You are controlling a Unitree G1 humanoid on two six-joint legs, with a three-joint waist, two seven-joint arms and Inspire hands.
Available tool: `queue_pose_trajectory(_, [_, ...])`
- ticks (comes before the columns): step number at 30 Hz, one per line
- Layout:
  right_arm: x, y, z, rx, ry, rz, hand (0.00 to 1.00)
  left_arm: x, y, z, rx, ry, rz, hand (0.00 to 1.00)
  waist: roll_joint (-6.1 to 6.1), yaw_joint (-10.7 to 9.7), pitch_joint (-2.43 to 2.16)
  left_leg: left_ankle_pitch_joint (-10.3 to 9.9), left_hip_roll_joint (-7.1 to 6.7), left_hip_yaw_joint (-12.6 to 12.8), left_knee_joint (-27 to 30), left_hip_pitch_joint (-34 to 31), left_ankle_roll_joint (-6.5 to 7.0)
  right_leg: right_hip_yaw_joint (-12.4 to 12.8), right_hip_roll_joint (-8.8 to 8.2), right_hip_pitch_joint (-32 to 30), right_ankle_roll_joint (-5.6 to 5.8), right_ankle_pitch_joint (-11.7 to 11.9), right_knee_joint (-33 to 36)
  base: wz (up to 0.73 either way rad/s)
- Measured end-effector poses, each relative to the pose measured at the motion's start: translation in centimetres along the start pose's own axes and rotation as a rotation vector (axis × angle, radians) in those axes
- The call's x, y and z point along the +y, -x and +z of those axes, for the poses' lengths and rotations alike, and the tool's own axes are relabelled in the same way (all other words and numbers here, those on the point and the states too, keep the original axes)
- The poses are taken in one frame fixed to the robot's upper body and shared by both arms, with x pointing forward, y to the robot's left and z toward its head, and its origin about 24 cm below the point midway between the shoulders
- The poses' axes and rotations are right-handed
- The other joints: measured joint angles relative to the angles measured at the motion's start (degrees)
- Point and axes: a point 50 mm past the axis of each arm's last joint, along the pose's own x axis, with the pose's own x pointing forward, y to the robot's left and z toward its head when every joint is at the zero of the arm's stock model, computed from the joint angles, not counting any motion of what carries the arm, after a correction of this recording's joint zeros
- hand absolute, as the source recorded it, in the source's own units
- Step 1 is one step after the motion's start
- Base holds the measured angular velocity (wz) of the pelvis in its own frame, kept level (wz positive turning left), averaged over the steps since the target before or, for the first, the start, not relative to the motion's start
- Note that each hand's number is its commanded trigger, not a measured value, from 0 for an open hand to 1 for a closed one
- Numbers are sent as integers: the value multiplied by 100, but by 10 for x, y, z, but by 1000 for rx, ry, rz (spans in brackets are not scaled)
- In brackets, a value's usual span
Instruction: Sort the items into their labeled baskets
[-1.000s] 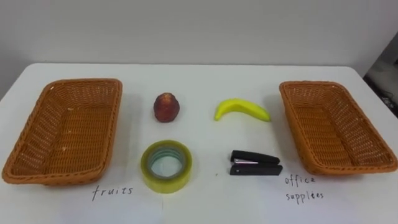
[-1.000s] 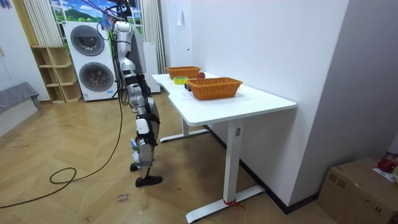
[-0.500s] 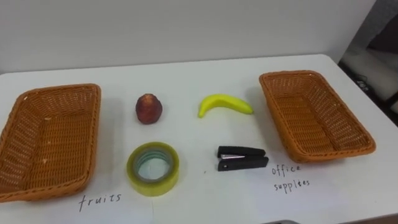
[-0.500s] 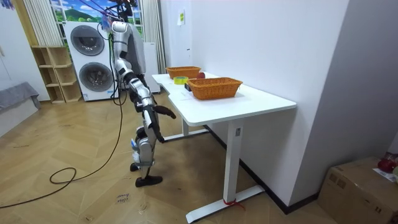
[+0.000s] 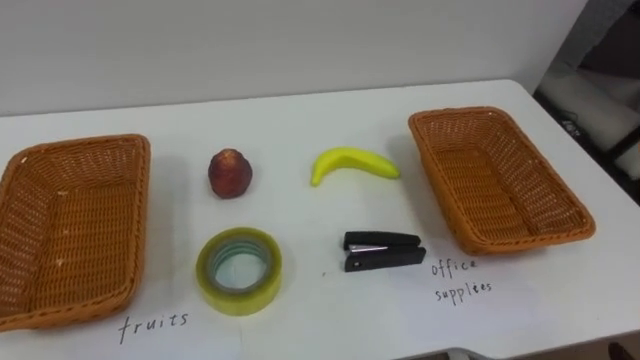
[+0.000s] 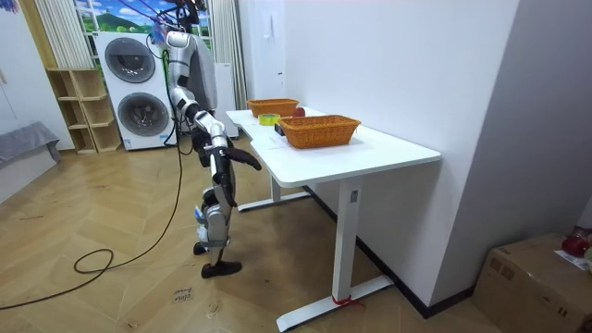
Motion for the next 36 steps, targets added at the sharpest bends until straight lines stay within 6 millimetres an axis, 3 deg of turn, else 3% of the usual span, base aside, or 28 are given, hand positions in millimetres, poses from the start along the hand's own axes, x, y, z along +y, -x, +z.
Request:
queue_pose_trajectory(13, [27, 19, 50, -169, -161, -25, 0, 2, 0, 4, -18, 20, -1, 0, 7, -10, 1, 0, -2, 10, -3, -28, 0, 11, 8, -49, 2, -1, 20, 0])
queue_pose_trajectory(19, [28, 20, 80, -284, -234, -63, 0, 8, -3, 5, -31, 24, 17, 0, -109, -1, 29, 3, -4, -12, 10, -95, -1, 0, 5, -114, 0, -26, 82, 1])
queue_pose_trajectory(25, [39, 39, 99, -402, -271, -21, 0, 11, -4, 9, -44, 23, 24, 0, -169, 1, 18, 5, -9, -23, 27, -209, 2, -13, -6, -278, -5, -37, 104, -1])
queue_pose_trajectory(36, [60, 71, 124, -607, -293, 80, 0, 11, -5, 3, -21, 2, 21, 0, -161, 35, 11, 5, -1, -26, 16, -190, 2, -18, 2, -278, -8, -35, 187, 0])
